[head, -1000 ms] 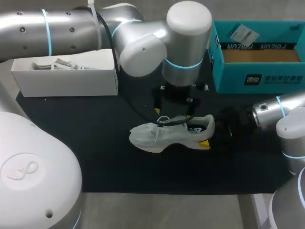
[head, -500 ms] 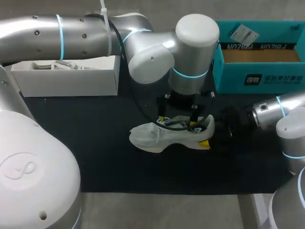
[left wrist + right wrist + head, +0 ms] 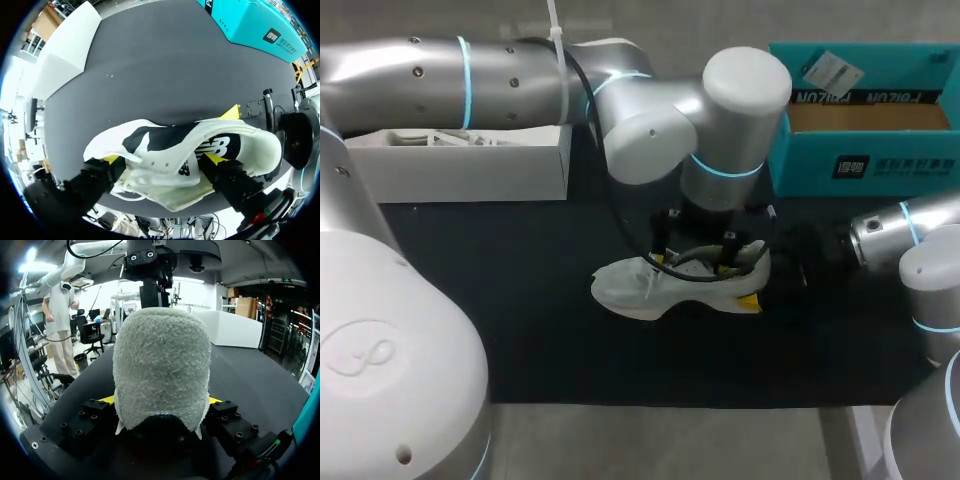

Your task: Take the shoe out of the shoebox, open the shoe tongue, remove and reinsert the insole, then place the shoe into the shoebox

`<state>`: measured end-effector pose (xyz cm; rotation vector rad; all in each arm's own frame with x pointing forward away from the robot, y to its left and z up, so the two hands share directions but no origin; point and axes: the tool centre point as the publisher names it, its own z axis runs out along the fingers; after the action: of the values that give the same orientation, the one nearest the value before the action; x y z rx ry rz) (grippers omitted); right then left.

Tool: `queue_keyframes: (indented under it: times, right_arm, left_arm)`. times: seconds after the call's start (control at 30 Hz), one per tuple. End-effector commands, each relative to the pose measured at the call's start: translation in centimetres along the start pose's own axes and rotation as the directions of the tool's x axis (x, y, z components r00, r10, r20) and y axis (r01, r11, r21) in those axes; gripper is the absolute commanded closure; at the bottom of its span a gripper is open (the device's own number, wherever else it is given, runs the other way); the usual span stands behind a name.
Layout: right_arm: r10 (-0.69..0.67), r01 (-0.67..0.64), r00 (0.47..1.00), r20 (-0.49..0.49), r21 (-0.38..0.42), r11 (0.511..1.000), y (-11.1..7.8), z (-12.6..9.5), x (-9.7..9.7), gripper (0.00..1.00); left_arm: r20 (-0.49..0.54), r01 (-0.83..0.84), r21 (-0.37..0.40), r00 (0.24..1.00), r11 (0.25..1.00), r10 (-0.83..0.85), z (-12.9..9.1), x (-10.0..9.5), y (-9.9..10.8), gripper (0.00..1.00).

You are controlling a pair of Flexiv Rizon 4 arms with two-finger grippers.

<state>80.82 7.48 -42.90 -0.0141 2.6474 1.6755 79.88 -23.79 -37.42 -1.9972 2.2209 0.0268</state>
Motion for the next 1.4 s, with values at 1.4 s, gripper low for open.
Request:
queue_keyframes:
  times: [1.4]
  right_arm:
    - [0.000,0.000,1.000,0.002,0.002,1.000,0.0,0.2,-0.1,1.00]
  left_arm:
    - [-0.099,-0.003,-0.169,0.995,0.986,-0.014,-3.3,-3.0,0.8,0.00]
